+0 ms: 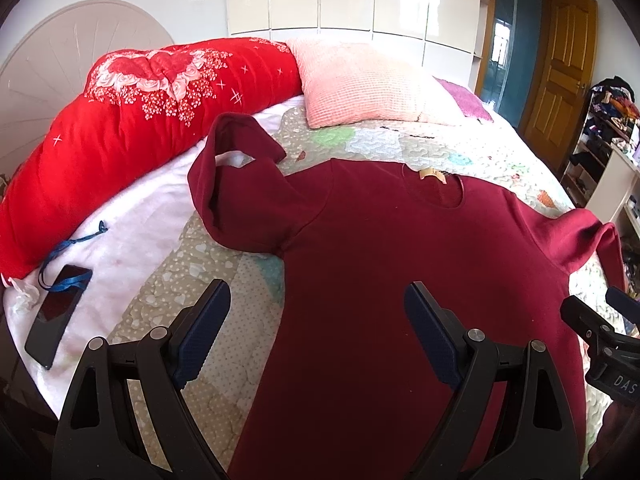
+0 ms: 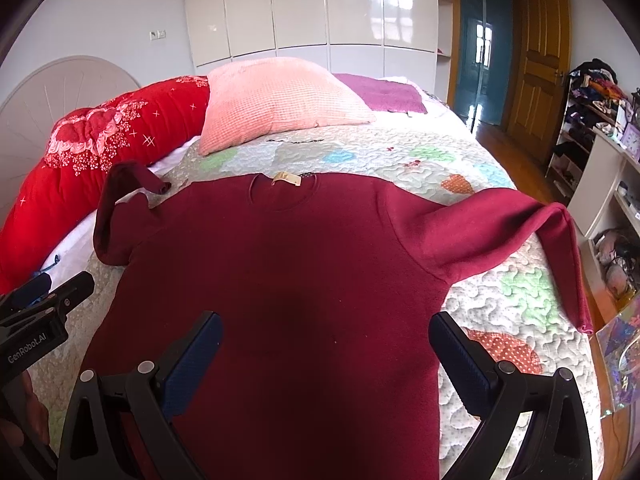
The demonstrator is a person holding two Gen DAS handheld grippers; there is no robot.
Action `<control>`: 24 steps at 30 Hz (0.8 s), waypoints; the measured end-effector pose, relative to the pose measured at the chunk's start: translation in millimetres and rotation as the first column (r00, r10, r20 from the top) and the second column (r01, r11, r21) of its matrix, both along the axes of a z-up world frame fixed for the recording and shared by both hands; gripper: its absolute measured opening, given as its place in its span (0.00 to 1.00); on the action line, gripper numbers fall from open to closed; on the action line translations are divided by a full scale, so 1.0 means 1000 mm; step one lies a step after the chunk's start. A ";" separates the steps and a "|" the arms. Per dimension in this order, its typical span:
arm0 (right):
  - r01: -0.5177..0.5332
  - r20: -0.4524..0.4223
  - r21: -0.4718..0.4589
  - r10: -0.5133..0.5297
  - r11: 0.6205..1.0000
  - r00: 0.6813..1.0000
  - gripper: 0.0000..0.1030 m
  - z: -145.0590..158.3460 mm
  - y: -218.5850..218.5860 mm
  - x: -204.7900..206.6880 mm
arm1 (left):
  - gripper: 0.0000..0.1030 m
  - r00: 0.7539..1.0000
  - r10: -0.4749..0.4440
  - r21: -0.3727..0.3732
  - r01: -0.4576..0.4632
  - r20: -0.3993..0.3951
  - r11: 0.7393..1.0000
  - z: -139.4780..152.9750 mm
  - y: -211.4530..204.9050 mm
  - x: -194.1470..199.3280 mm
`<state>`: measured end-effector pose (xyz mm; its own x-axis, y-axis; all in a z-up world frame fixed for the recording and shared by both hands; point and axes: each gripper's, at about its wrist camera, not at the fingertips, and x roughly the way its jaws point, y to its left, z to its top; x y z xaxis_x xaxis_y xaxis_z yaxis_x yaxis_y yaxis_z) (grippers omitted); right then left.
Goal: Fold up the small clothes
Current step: 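Move the left gripper to the sleeve beside the collar and grasp it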
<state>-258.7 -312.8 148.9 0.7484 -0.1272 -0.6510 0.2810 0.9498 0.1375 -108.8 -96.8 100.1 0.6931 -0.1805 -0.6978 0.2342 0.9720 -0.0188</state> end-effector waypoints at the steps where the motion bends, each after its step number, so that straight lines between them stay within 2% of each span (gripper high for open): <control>1: 0.001 -0.004 0.003 -0.001 1.000 1.000 0.99 0.000 0.000 0.002 | 0.87 1.000 0.001 -0.004 -0.001 -0.003 1.000 -0.002 0.000 0.001; 15: -0.033 -0.028 0.023 0.034 0.999 0.999 0.99 -0.011 0.006 0.025 | 0.86 0.999 0.029 0.025 -0.028 -0.030 0.999 -0.017 0.006 0.019; 24: -0.071 -0.046 0.037 0.073 0.997 0.996 0.99 -0.016 0.018 0.047 | 0.87 0.993 0.107 0.016 -0.106 -0.043 0.994 -0.018 0.033 0.046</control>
<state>-211.4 -294.9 132.9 0.7230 -0.0507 -0.6890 0.2190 0.9627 0.1591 -62.5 -63.6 82.1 0.6770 -0.0976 -0.7294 0.1286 0.9916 -0.0133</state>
